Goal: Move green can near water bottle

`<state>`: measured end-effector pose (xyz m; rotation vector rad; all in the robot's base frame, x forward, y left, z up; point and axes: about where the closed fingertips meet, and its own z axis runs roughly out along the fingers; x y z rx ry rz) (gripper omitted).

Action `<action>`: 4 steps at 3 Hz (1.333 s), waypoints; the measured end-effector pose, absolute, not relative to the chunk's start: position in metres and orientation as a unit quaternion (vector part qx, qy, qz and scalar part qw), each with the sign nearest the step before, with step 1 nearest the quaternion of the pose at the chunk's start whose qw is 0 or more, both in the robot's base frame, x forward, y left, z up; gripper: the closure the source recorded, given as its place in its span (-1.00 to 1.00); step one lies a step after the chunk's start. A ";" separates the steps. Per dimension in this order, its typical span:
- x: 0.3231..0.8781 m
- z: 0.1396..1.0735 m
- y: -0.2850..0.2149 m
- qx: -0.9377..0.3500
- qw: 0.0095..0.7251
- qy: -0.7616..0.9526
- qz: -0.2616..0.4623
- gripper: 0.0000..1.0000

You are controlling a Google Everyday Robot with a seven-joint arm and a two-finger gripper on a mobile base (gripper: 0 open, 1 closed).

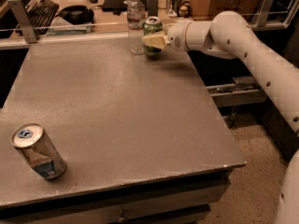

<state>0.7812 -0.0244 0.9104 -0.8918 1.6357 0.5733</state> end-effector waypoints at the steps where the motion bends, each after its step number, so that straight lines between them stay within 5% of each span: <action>1: 0.783 0.910 -0.021 -0.382 0.561 0.692 0.247 -1.00; 3: 0.758 0.911 -0.042 -0.407 0.550 0.687 0.244 -1.00; 4: 0.713 0.909 -0.096 -0.460 0.537 0.670 0.228 -1.00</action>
Offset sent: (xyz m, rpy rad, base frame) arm -0.0081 -0.0067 -0.0021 -0.0185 0.0136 0.0246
